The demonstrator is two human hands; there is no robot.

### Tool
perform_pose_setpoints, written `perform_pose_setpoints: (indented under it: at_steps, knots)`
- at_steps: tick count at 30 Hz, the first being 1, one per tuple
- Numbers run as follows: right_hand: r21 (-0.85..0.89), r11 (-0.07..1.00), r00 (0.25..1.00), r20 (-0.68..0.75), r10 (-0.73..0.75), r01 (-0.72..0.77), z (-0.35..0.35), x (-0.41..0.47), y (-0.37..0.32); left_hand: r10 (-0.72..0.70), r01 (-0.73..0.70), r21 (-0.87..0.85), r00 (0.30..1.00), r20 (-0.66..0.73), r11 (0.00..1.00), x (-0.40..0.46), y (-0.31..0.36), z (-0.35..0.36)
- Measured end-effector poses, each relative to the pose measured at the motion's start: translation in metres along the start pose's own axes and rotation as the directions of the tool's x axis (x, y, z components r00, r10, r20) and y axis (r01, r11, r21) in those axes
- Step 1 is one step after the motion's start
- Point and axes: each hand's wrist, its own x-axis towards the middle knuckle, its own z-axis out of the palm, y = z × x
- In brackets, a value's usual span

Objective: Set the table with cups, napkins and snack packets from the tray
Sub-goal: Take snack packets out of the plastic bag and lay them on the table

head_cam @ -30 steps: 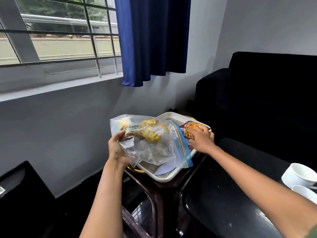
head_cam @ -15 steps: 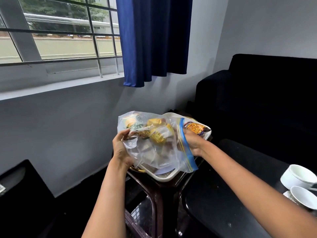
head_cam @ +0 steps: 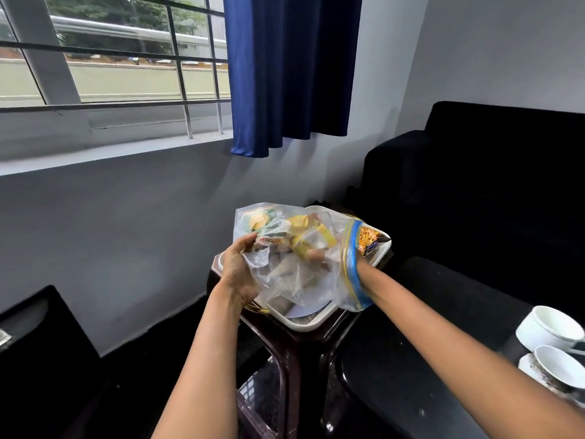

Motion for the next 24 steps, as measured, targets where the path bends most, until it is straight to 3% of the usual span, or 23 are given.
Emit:
perform_pose_setpoints:
  at_steps: [4,10,14,18,20,24]
  knots:
    - [0.059,0.996,0.991,-0.121,-0.060,0.067,-0.007,0.000,0.001,-0.005,0.005,0.026,1.000,-0.029,1.000,0.002,0.002,0.000]
    - [-0.199,0.974,0.917,-0.359,-0.174,0.107,-0.022,-0.008,-0.008,0.003,-0.004,-0.003,0.991,-0.134,1.000,0.001,0.000,0.004]
    - [-0.646,0.756,0.856,-0.327,-0.401,0.108,-0.028,-0.013,-0.014,0.062,-0.093,-0.194,0.985,-0.160,0.977,0.002,0.005,0.004]
    - [-0.745,0.667,0.758,-0.455,-0.468,-0.035,-0.031,-0.014,-0.017,0.162,-0.215,-0.209,0.956,-0.243,0.954,0.001,0.007,0.002]
    - [-0.749,0.661,0.706,-0.495,-0.506,-0.052,-0.034,-0.012,-0.017,0.220,-0.299,-0.316,0.940,-0.262,0.901,0.000,0.010,0.001]
    - [-0.845,0.528,0.625,-0.459,-0.631,-0.088,-0.033,-0.006,-0.013,0.290,-0.400,-0.449,0.911,-0.294,0.799,-0.002,0.016,-0.004]
